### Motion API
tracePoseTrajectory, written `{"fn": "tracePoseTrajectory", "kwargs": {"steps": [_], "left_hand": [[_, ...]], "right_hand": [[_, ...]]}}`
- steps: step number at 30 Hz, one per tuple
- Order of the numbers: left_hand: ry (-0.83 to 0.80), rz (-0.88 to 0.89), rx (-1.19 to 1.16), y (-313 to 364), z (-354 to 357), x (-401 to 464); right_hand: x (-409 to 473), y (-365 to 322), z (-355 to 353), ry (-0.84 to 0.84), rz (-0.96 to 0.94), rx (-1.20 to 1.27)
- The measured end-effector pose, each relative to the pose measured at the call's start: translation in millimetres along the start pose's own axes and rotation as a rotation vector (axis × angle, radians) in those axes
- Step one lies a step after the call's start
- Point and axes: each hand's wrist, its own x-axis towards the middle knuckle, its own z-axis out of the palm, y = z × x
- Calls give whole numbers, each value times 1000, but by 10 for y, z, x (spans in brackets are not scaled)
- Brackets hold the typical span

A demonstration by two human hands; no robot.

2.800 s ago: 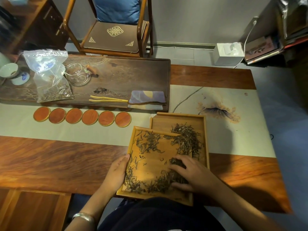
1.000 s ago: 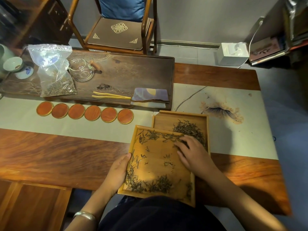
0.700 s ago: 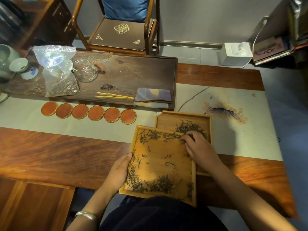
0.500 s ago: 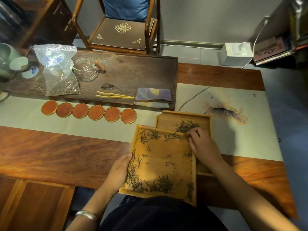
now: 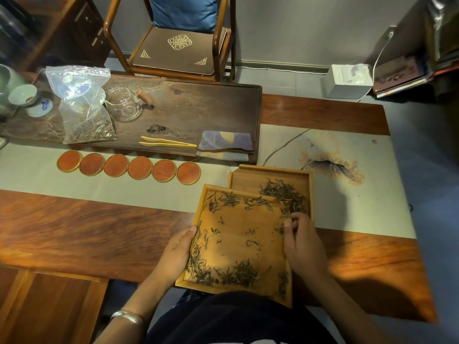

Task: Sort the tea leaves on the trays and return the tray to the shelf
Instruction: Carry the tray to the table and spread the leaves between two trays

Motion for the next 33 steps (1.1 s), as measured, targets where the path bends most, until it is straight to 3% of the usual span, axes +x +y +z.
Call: {"fn": "tracePoseTrajectory", "kwargs": {"steps": [14,25,33], "left_hand": [[12,6,16,9,-32,-7],[34,-22,-12,-55,-64,-15],[49,-3,-12,-20,-28,4]], "right_hand": [[312,-13,14,-80,146,87],[529,-2,-98,-37,87,3],[205,-92,41,-170,253,222]]}}
